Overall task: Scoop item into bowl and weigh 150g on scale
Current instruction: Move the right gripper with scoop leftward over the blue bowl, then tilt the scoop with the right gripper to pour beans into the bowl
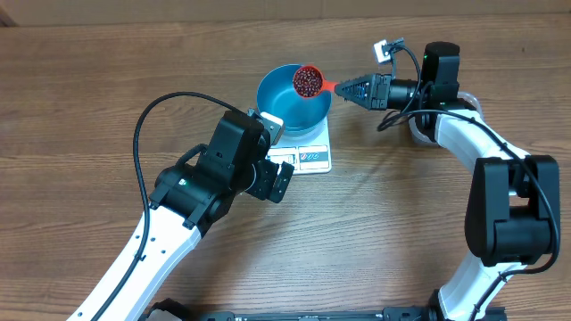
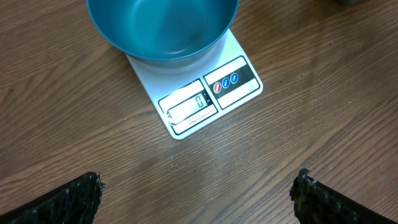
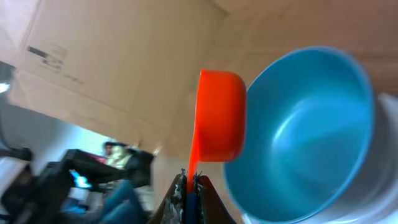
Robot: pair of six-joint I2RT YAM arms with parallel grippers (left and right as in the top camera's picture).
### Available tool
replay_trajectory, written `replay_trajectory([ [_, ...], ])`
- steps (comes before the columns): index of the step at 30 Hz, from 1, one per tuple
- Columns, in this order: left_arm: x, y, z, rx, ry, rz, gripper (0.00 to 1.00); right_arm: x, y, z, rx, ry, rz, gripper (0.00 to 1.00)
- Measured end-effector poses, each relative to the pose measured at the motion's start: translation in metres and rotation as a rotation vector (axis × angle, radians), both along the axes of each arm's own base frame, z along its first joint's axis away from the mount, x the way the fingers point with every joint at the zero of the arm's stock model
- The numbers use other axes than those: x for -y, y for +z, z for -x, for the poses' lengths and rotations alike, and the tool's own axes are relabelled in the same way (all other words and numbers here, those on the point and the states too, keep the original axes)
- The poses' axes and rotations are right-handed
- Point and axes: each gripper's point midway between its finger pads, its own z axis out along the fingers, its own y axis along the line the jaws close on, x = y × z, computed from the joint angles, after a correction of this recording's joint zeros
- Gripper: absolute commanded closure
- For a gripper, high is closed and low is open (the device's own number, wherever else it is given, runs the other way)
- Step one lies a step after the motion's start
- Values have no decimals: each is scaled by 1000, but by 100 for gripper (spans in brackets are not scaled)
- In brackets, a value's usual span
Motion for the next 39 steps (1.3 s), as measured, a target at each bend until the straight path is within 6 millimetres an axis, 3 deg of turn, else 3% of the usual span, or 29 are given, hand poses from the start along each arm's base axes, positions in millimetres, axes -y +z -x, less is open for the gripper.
replay_trajectory([
  [24, 0, 0, 0, 0, 0, 0, 1, 3, -5, -10, 834, 87, 247, 96],
  [29, 0, 0, 0, 0, 0, 0, 0, 3, 5, -15, 1027, 95, 280, 96],
  [39, 0, 0, 0, 0, 0, 0, 0, 2, 26, -21, 1244, 84, 296, 96],
])
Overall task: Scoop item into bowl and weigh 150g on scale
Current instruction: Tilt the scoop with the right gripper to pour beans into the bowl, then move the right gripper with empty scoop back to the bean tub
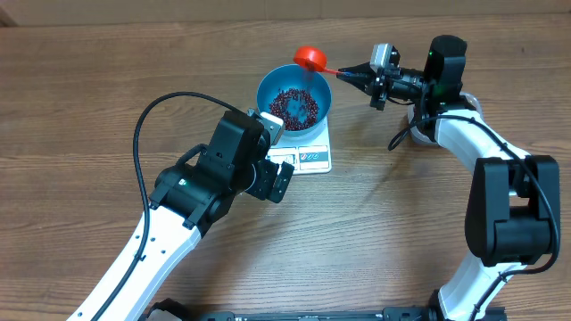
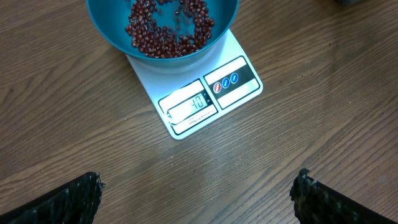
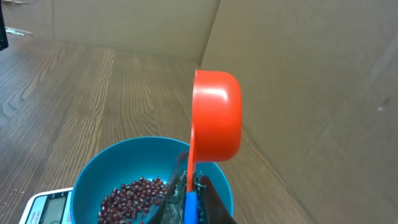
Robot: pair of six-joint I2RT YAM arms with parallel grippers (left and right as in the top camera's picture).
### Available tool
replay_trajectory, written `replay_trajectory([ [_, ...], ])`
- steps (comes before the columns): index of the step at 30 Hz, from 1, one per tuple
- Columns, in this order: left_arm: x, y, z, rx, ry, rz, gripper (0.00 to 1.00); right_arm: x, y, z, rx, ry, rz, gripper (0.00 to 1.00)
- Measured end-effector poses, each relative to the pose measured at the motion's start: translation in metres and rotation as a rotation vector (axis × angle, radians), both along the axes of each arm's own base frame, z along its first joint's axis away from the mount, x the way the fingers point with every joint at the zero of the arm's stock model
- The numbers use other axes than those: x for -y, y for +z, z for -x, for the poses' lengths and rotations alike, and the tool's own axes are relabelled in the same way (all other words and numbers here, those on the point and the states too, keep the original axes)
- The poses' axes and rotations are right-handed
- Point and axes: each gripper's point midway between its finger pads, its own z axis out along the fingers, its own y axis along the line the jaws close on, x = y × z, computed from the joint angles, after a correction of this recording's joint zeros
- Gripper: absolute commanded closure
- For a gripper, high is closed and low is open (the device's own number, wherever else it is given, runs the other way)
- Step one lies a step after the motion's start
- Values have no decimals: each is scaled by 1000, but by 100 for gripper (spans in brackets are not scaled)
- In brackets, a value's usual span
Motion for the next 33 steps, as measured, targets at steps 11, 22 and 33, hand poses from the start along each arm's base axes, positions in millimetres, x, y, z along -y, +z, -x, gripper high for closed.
replay_trajectory([
  [11, 0, 0, 0, 0, 0, 0, 0, -1, -17, 10, -157, 21, -7, 96],
  [22, 0, 0, 0, 0, 0, 0, 0, -2, 0, 17, -543, 47, -164, 96],
  [33, 0, 0, 0, 0, 0, 0, 1, 59, -16, -23, -1065, -288, -388, 96],
])
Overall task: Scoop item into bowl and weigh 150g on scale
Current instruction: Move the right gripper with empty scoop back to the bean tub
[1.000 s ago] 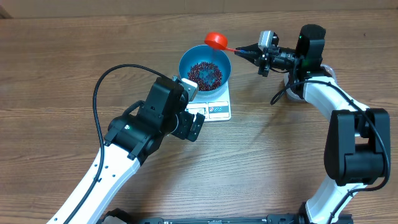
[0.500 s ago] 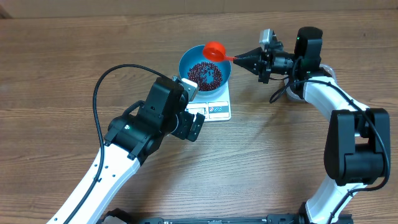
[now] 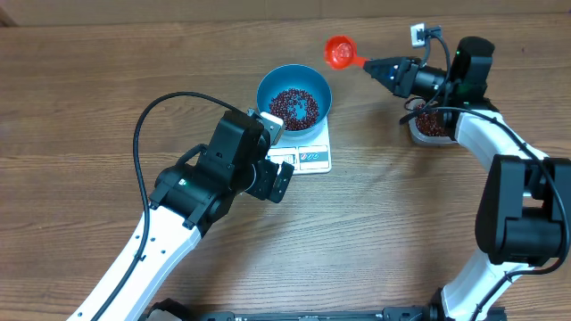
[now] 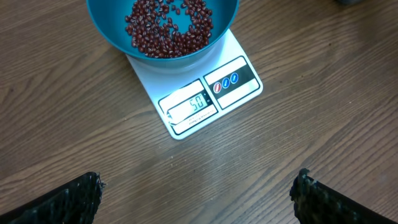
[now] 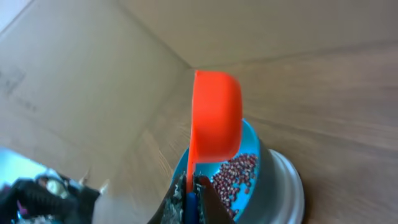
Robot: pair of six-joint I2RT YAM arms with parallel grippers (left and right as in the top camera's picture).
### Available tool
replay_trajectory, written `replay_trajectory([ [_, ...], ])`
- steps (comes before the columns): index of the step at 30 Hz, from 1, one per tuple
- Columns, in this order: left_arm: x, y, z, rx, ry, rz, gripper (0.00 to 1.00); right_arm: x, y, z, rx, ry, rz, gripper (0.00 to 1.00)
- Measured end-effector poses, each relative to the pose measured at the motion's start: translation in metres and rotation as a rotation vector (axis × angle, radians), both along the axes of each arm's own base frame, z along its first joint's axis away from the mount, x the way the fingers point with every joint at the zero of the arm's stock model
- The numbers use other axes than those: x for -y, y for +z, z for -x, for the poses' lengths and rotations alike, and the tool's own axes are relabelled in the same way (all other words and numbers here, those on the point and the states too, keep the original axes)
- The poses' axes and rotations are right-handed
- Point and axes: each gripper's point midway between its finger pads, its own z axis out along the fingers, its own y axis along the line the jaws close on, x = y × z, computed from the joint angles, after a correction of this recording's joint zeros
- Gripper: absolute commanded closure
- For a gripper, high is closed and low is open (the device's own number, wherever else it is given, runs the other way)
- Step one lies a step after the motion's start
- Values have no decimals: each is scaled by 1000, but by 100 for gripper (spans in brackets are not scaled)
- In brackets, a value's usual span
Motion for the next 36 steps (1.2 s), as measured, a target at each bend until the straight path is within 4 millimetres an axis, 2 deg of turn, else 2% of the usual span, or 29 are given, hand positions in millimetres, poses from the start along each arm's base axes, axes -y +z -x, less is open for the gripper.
replay_trajectory([
  [4, 0, 0, 0, 1, 0, 0, 0, 8, -16, 0, -142, -81, 22, 96],
  [6, 0, 0, 0, 0, 0, 0, 0, 13, -18, 1, -181, -142, 65, 96],
  [9, 0, 0, 0, 0, 0, 0, 0, 25, -8, 7, -194, -228, 144, 96],
  [14, 0, 0, 0, 0, 0, 0, 0, 48, 27, 19, -129, -379, 286, 96],
  [18, 0, 0, 0, 0, 0, 0, 0, 74, 32, 30, -130, -508, 431, 96],
  [21, 0, 0, 0, 0, 0, 0, 1, 96, 27, 37, -157, -608, 543, 96],
  [24, 0, 0, 0, 0, 0, 0, 0, 130, 11, 47, -214, -728, 711, 96],
  [27, 0, 0, 0, 0, 0, 0, 0, 147, -3, 59, -277, -771, 821, 96],
  [36, 0, 0, 0, 0, 0, 0, 0, 161, -24, 86, -389, -759, 948, 96],
])
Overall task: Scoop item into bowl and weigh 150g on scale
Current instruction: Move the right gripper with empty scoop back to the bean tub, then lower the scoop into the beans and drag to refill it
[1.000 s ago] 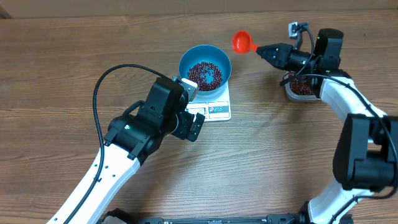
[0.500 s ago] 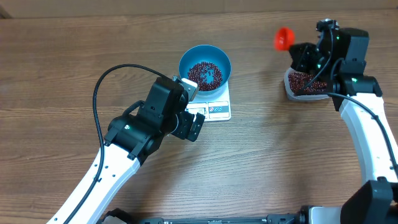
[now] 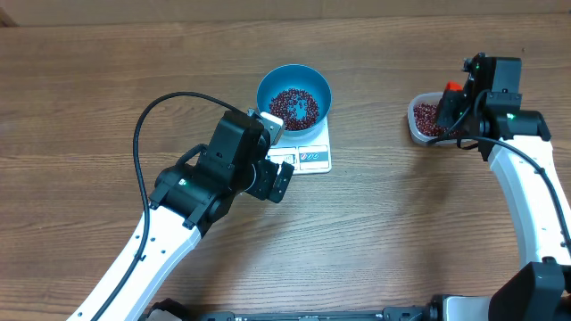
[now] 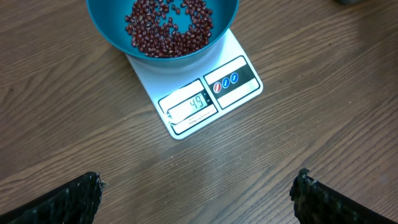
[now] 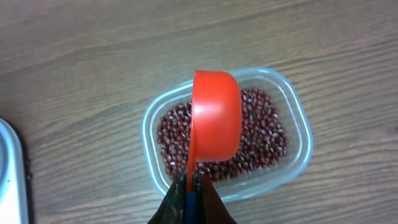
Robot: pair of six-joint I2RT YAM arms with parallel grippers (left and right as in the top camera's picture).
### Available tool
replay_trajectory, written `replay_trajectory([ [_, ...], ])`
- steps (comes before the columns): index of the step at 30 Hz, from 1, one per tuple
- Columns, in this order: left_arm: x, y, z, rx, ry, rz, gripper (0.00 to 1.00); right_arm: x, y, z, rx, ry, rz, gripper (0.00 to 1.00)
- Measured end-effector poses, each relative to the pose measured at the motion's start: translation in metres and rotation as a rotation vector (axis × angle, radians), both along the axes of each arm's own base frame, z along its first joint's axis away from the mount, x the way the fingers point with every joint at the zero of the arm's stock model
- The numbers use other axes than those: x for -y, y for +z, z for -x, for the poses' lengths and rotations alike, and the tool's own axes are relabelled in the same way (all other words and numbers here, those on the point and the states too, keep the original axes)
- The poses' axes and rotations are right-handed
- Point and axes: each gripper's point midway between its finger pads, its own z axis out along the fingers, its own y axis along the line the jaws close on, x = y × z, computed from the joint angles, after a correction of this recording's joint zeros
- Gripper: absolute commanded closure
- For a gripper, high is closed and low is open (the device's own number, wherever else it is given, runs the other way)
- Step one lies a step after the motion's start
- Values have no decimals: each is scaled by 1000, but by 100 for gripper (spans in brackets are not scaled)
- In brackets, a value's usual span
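Note:
A blue bowl (image 3: 294, 96) with a layer of red beans (image 4: 169, 28) stands on the white scale (image 4: 199, 93), whose display (image 4: 194, 104) reads 49. My right gripper (image 5: 191, 186) is shut on the handle of the orange scoop (image 5: 216, 118), which hangs over the clear tub of red beans (image 5: 267, 146) at the right of the table. That tub (image 3: 426, 120) shows in the overhead view, partly under the right gripper (image 3: 457, 98). My left gripper (image 4: 198, 190) is open, low over bare wood just in front of the scale.
The wooden table (image 3: 401, 223) stretches around the scale and the tub. The left arm (image 3: 205, 183) with its looping black cable lies in front of the scale. A cardboard wall runs along the table's far edge.
My right gripper has moved right with the orange scoop, from between the bowl and the tub to over the bean tub. The scale reading went from 50 to 49. The left arm stayed put.
The right gripper held a scoop full of beans at the rim of the empty blue bowl. Then the beans lay in the bowl, the scoop was tipped and the scale read 40. Then the scoop was away from the bowl at 50, and now over the tub.

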Motion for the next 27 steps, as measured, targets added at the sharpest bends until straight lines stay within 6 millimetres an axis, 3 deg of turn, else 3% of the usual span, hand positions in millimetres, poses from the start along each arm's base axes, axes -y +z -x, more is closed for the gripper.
replay_trajectory([
  [8, 0, 0, 0, 0, 0, 0, 1, 18, -5, 13, -57, -58, 93, 96],
  [15, 0, 0, 0, 0, 0, 0, 0, 25, -8, 12, -71, -62, 134, 96],
  [27, 0, 0, 0, 0, 0, 0, 0, 27, -60, 1, -184, -48, 144, 96],
])
